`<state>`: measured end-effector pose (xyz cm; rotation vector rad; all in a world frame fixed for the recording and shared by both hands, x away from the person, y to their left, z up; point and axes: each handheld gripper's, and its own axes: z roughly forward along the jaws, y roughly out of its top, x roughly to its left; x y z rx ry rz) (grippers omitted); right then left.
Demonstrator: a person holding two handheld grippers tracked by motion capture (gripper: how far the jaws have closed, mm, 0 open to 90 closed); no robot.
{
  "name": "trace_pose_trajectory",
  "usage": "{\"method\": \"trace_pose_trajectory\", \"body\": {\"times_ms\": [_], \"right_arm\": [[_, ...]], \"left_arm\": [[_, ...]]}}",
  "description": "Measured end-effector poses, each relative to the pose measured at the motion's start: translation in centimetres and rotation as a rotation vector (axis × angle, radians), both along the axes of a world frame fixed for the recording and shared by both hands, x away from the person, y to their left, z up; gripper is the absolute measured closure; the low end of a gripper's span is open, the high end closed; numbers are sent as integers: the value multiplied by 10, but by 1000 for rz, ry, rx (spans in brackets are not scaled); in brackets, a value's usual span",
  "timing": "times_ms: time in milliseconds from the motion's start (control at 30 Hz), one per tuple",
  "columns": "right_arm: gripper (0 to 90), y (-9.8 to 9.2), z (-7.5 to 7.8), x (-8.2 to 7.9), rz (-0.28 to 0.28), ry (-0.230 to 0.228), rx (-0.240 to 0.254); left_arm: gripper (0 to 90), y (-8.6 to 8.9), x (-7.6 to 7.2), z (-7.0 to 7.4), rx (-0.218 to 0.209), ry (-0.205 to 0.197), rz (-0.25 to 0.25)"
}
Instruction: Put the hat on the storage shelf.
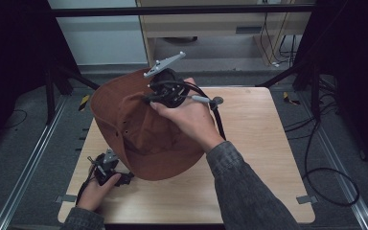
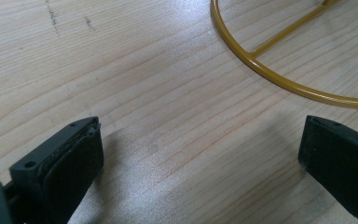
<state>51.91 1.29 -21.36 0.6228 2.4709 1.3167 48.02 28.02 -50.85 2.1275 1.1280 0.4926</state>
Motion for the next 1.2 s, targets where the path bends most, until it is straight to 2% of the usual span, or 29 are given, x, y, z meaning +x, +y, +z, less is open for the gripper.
{"method": "trace_pose_trajectory", "body": {"times_ms": [533,900,1200], "right_arm": [[879,1,-12,6,-4,31,13],[870,1,-16,6,4,44,25],[859,3,-16,7,7,49,17]], "left_arm": [[0,0,0,0,0,0,0],[0,0,0,0,0,0,0],[0,0,0,0,0,0,0]]}}
